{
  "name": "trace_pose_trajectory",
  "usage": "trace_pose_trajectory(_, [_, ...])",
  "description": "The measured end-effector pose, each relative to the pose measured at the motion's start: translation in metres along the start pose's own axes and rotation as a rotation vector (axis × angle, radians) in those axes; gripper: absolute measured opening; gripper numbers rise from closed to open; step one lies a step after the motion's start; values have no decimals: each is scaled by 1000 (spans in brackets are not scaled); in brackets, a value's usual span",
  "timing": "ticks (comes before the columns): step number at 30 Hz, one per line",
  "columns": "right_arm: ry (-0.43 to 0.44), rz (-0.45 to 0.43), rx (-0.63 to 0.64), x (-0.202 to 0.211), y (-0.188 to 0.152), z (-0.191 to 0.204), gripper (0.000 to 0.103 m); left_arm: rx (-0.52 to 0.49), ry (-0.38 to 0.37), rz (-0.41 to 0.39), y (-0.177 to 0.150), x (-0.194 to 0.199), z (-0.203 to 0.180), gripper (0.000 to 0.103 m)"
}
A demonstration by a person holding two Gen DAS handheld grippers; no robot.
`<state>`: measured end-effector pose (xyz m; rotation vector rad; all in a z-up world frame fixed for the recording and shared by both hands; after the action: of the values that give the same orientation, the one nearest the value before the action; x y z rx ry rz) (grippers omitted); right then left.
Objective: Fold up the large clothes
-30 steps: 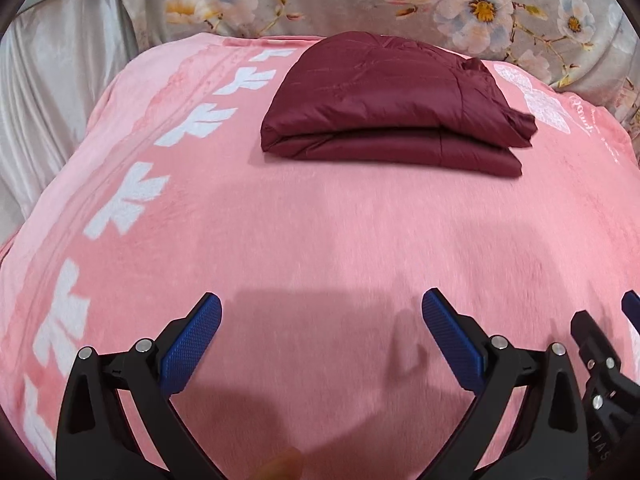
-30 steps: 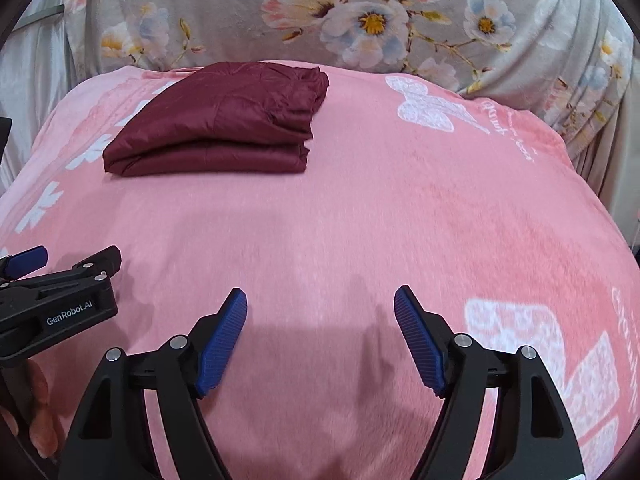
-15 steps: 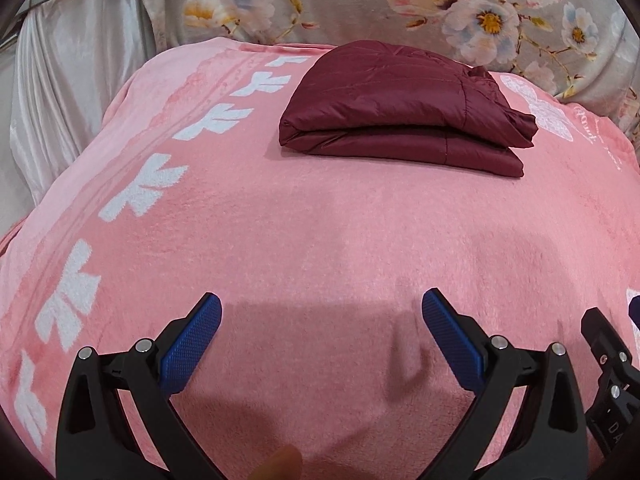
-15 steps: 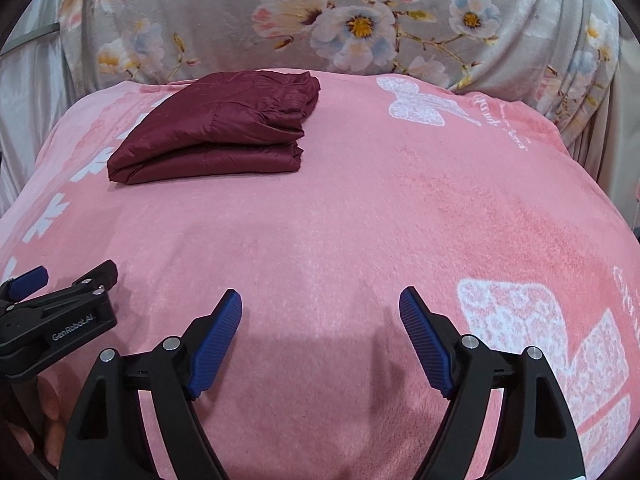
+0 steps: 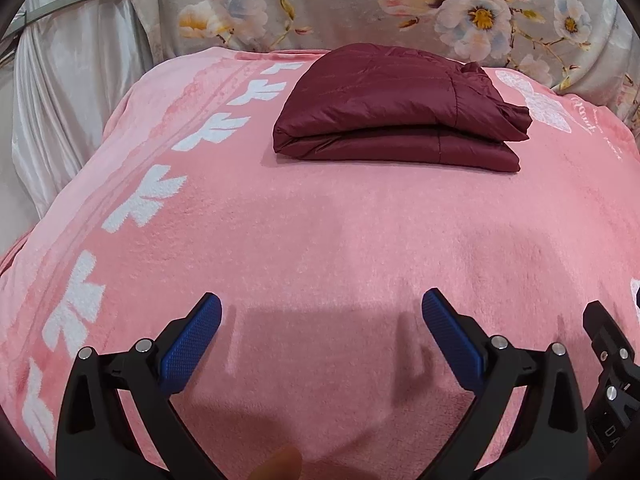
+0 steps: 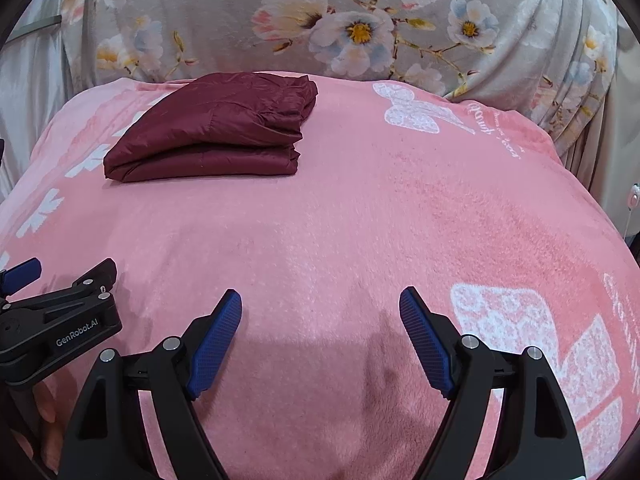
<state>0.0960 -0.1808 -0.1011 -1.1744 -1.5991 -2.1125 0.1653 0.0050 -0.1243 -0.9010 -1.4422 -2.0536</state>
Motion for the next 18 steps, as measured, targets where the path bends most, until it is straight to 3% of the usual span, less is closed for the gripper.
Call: trace_pose_trajectory(18, [-7, -5, 13, 1, 2, 1, 79, -34, 10, -21, 3, 3, -4, 98])
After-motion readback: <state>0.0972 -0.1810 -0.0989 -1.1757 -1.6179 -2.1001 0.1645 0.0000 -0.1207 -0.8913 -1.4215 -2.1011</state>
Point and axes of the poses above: each gripper's, at about its wrist camera, not at the fingertips, and x roughly against the way its jaws point, z to its left, y to its top, the point moved 10 cm from there along -x, roughly the way its jaws point, and after that the axes turned 11 degrees about -x, right-handed, at the moved point
